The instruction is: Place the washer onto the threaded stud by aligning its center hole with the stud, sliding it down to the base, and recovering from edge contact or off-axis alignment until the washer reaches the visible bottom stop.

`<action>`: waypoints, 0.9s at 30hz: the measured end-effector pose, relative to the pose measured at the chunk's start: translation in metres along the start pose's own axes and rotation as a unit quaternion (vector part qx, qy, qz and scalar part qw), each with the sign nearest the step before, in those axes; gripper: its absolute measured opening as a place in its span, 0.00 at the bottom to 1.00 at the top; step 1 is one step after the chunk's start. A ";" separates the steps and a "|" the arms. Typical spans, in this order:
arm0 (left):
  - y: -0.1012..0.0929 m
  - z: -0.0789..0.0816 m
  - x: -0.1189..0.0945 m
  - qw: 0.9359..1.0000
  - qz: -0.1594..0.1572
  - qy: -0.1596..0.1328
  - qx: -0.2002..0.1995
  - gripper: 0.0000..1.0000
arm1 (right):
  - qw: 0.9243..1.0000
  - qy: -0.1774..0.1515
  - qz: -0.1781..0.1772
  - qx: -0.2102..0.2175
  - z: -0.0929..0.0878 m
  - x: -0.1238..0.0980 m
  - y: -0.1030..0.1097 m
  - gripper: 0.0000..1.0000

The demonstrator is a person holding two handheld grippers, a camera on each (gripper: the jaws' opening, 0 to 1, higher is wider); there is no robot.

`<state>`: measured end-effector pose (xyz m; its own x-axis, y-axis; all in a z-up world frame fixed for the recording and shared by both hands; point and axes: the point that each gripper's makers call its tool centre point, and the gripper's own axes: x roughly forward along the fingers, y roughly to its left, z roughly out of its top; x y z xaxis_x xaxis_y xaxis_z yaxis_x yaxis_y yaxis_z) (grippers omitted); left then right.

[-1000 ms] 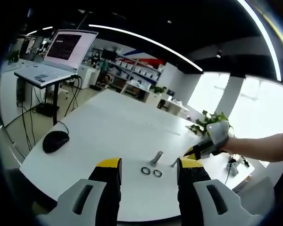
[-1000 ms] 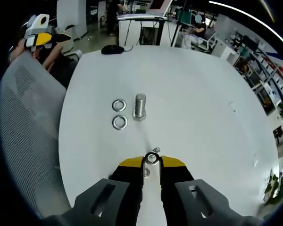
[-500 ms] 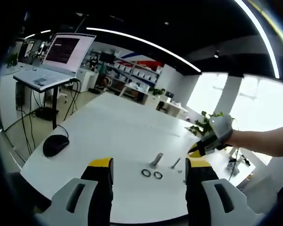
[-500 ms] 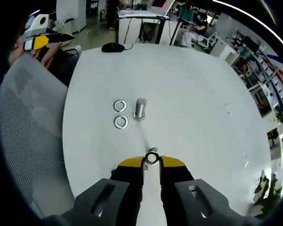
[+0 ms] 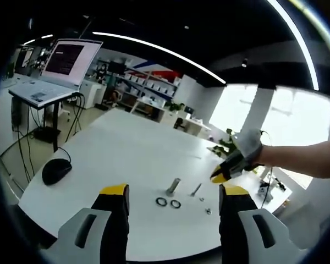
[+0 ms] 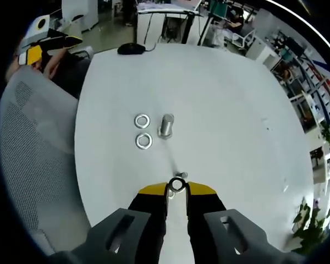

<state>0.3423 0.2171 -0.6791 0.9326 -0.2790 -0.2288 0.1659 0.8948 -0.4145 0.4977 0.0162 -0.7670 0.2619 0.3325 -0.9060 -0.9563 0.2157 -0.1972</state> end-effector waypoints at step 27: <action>0.008 0.000 0.001 1.000 0.017 0.003 -0.007 0.61 | 0.998 0.033 0.055 -0.025 -0.010 0.037 -0.013 0.14</action>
<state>0.3443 0.2239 -0.6827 0.9355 -0.2512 -0.2485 0.1297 0.8984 -0.4196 0.5183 0.0168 -0.8022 0.1464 0.2895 -0.9459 -0.9847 0.1338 -0.1114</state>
